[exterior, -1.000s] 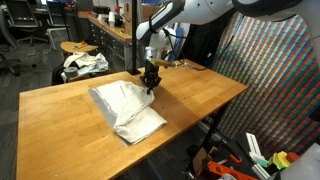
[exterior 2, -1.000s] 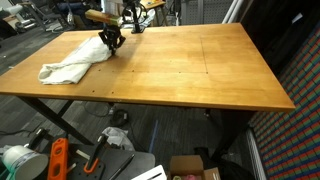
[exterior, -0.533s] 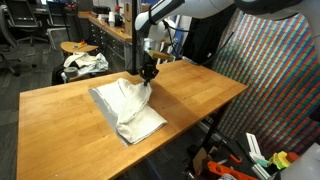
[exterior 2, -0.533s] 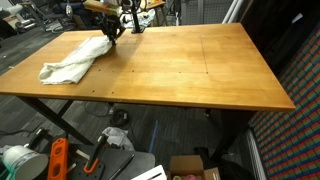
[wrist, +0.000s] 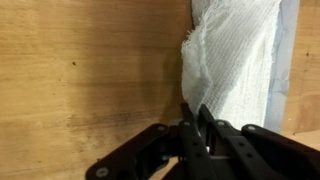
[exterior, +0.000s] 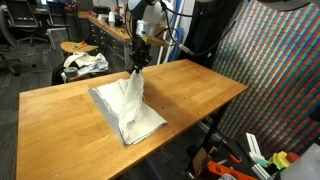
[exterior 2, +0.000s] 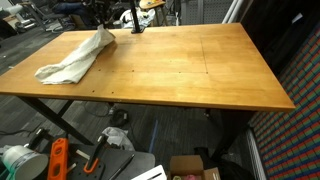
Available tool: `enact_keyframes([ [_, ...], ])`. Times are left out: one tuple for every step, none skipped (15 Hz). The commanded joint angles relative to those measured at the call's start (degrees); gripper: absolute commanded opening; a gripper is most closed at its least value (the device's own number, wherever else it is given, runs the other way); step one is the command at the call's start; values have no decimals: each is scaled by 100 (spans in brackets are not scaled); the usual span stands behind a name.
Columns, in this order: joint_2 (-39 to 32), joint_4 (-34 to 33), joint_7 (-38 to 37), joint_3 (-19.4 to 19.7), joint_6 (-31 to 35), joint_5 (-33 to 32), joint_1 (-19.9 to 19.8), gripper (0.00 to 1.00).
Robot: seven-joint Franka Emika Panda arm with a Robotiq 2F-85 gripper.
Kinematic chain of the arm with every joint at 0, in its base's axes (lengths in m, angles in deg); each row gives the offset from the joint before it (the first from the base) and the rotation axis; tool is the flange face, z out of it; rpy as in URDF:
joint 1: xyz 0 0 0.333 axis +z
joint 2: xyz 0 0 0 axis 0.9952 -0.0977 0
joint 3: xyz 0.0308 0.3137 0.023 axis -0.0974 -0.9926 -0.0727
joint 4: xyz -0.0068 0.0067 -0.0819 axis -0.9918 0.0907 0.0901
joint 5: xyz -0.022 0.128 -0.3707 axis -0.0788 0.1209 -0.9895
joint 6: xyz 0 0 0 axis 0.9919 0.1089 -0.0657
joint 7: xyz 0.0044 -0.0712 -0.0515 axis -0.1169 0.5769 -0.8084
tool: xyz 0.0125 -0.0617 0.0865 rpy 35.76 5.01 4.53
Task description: Fold the white towel from right to left
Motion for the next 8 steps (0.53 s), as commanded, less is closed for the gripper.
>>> enact_keyframes([
  [545,592,63,-45,222,-215,287,15],
  [654,742,81,-69,254,-276,368,14],
  [784,936,71,-81,297,-389,481,15],
  [896,1126,4,-84,422,-524,610,14],
  [1000,1309,-27,-101,498,-679,729,14],
  [1117,1525,-76,-104,634,-874,863,13],
  [1212,1687,-142,-117,704,-1049,979,13],
  [1288,1853,-200,-144,808,-1207,1093,13],
])
